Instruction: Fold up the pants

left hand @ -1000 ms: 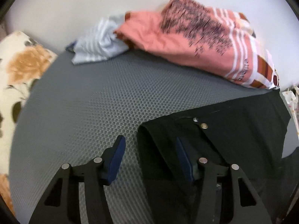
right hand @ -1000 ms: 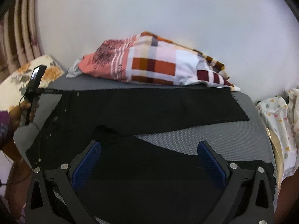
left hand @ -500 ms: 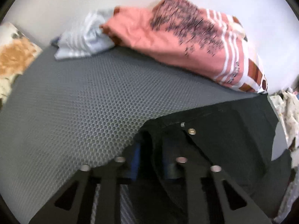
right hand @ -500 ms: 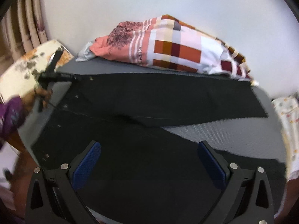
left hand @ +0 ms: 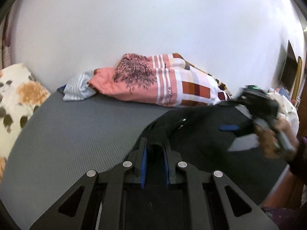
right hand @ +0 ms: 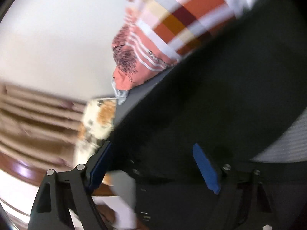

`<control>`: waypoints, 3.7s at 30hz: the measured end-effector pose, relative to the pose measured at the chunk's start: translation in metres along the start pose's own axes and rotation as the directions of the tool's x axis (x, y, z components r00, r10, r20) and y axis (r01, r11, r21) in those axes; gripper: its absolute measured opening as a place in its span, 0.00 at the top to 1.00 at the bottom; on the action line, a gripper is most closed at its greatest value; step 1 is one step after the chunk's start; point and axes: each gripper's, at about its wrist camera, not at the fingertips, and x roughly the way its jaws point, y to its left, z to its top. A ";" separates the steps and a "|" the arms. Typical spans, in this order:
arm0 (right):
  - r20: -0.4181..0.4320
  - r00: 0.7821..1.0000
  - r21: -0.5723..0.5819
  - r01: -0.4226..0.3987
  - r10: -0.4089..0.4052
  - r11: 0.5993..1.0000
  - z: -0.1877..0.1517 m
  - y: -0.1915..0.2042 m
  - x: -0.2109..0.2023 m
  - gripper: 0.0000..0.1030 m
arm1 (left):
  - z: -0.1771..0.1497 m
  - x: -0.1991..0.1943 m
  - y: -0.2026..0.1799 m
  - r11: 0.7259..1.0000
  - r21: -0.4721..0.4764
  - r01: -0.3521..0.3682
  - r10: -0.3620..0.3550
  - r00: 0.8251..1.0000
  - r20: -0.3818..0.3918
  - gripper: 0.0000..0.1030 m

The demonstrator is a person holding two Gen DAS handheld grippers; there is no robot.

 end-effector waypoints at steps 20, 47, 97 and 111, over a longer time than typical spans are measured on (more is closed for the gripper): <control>0.076 0.980 -0.219 0.194 -0.182 0.956 -0.115 -0.015 -0.042 0.93 | -0.080 -0.044 0.004 0.991 -0.117 -0.063 0.037 0.978 -0.207 0.84; -0.052 0.951 -0.242 0.285 -0.306 0.928 -0.196 -0.063 -0.011 0.93 | -0.138 -0.073 0.041 0.908 -0.039 -0.418 0.404 0.894 -0.192 0.48; 0.580 0.787 0.139 0.158 -0.209 0.978 -0.010 -0.197 -0.314 0.97 | -0.145 0.003 -0.059 0.991 0.117 -0.062 0.095 0.949 -0.301 0.44; 0.552 0.808 0.352 -0.002 -0.206 0.936 -0.134 -0.311 -0.371 0.91 | -0.148 0.004 -0.064 0.985 0.161 -0.061 0.108 0.947 -0.304 0.42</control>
